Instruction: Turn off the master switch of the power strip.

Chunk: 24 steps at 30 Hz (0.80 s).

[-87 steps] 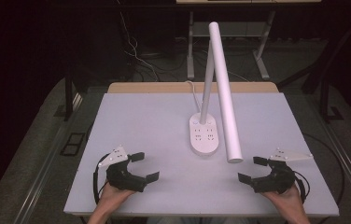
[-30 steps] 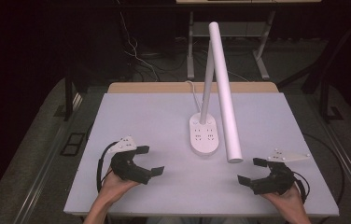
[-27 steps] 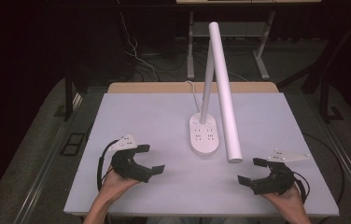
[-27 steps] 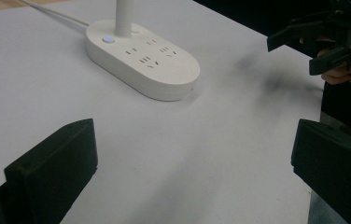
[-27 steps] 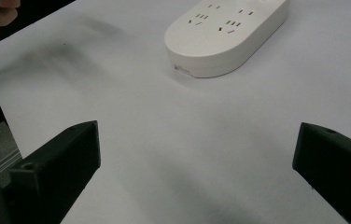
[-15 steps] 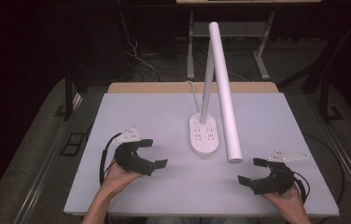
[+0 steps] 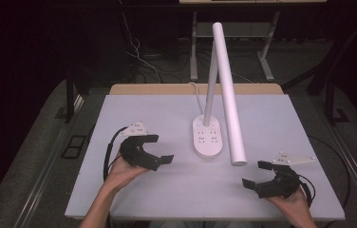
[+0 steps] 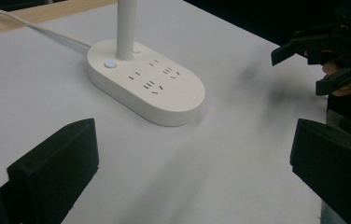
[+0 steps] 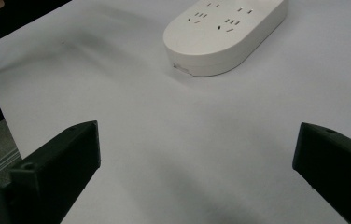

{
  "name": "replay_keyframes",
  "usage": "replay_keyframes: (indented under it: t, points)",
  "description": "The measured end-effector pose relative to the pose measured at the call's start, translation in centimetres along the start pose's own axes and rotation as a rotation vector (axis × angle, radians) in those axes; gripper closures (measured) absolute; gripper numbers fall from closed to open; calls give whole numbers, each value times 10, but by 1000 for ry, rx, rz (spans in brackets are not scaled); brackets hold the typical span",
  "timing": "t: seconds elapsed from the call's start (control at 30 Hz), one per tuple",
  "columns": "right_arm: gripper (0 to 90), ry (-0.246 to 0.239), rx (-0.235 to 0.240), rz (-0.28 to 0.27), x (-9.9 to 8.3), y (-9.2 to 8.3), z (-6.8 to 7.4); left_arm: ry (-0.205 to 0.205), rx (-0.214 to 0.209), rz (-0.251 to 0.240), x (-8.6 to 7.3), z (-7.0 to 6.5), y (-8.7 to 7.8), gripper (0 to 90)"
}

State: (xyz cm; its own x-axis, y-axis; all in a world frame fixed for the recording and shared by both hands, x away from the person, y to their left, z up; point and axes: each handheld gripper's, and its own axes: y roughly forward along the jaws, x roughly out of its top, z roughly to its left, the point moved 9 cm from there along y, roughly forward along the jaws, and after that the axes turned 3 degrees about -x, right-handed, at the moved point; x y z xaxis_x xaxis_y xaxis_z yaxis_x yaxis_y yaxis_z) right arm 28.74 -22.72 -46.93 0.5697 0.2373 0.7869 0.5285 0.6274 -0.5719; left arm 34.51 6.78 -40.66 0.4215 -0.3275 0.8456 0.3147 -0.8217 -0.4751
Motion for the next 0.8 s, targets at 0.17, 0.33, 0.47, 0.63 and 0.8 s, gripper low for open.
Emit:
replay_keyframes:
  t: [0.17, 0.33, 0.47, 0.63, 0.8]
  points:
    - [4, 0, 1, 1, 0, 0, 0, 4, -3, 5, 6, 1, 3, 0]
    - [4, 1, 1, 2, 0, 0, 1, 11, -5, 13, 12, 3, 6, 0]
    - [3, -1, 2, 3, 0, 0, 0, 10, -8, 7, 15, 5, 11, 1]
    - [3, 1, 2, 5, -1, -1, 0, 20, -5, 27, 19, 9, 16, 1]
    - [3, 2, 1, 3, -1, -1, -1, 20, -1, 33, 25, 14, 18, 2]
